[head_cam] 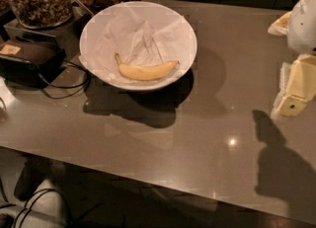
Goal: Pick banana from white bowl
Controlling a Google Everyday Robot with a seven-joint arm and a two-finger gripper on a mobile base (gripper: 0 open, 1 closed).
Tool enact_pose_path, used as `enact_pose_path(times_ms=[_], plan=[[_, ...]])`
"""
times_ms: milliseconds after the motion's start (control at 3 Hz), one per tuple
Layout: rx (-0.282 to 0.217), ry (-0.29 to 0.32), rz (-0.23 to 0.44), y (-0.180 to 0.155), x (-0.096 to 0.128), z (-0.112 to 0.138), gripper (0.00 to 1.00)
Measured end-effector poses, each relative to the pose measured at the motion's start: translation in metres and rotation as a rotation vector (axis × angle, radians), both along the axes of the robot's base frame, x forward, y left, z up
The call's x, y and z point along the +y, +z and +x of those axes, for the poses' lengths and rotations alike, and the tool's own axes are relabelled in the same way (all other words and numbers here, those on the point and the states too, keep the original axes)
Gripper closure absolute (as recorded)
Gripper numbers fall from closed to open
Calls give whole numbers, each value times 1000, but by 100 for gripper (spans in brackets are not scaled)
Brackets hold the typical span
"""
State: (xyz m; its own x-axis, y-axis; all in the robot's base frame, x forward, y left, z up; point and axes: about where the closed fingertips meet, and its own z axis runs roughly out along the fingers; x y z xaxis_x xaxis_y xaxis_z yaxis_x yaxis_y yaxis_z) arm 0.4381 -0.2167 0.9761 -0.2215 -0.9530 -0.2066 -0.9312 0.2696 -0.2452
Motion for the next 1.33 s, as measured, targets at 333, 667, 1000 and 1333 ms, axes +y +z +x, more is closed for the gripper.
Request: enact_pose_path(times_ms=[333, 667, 1000, 1333], plan=[[0, 0, 0, 0, 0, 0, 0], [61, 16, -20, 1, 23, 22, 0], [74, 88, -64, 7, 86, 93, 0], [40, 95, -48, 9, 94, 102, 0]])
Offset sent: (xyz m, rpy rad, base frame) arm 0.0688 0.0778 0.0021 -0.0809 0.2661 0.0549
